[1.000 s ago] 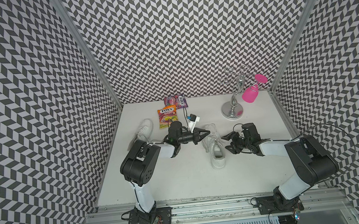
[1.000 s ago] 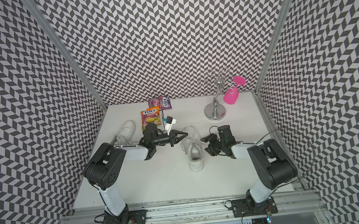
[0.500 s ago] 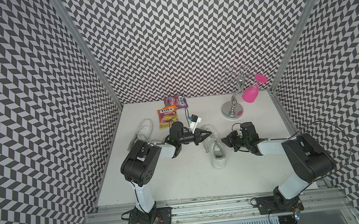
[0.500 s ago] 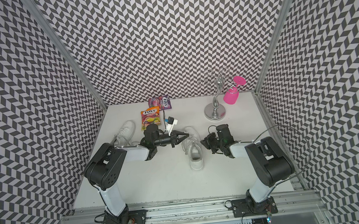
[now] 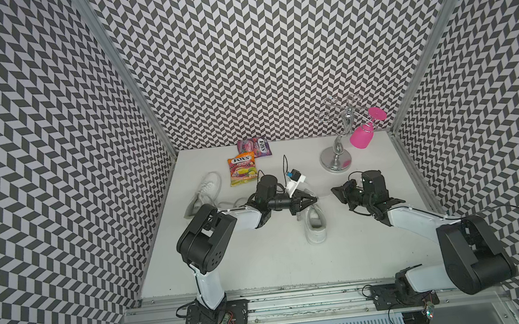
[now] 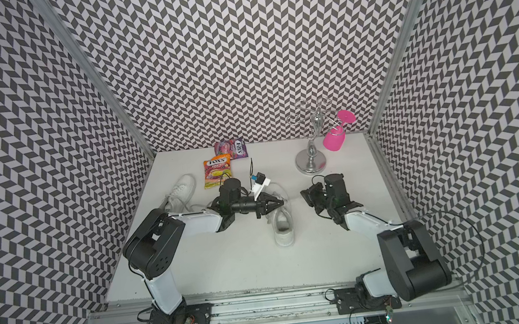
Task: Tie the shoes
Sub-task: Cross the shoelace with the shoelace, then tie the shoelace on the shoe.
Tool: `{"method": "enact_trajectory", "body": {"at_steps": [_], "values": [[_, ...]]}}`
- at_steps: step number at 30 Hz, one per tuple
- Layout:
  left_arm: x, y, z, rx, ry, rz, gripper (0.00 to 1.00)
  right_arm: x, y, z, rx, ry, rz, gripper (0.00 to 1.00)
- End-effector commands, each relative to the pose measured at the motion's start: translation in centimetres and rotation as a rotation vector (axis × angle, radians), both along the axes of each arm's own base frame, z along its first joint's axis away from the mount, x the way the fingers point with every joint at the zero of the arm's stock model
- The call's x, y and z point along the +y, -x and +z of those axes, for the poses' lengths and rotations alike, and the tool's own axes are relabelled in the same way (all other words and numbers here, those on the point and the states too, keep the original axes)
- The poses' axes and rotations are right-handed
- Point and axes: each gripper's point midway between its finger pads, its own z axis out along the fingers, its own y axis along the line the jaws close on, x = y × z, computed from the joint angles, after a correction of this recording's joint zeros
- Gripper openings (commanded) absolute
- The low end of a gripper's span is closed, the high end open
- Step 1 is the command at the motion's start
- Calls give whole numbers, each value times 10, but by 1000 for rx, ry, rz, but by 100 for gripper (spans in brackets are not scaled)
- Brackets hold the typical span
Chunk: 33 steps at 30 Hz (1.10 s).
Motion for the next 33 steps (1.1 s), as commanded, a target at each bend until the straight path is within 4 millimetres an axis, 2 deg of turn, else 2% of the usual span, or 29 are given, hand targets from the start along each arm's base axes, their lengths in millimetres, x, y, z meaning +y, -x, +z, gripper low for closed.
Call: {"method": "enact_trajectory", "body": {"at_steps": [1, 3, 8, 12, 18, 25, 29, 31, 33], "values": [[-4, 1, 8, -53, -52, 1, 23, -29, 9, -9, -9, 141, -72, 0], [-7, 1, 7, -73, -94, 13, 31, -45, 11, -6, -27, 183, -126, 0], [-6, -2, 8, -119, -198, 65, 43, -74, 16, -3, -42, 287, -196, 0], [2, -2, 23, -162, -233, 104, 50, -96, 19, -5, -23, 373, -257, 0], [10, 5, 42, -210, -272, 105, 55, -136, 26, 6, -11, 528, -415, 0], [14, 11, 44, -214, -317, 71, 59, -160, 32, 14, -10, 636, -503, 0], [27, -10, 48, -155, -292, 186, 59, -165, 33, 16, -13, 657, -518, 0], [43, -30, 48, -60, -263, 286, 57, -163, 32, 19, -27, 655, -505, 0], [68, -56, 39, 69, -248, 429, 57, -161, 30, 20, -34, 651, -492, 0]]}}
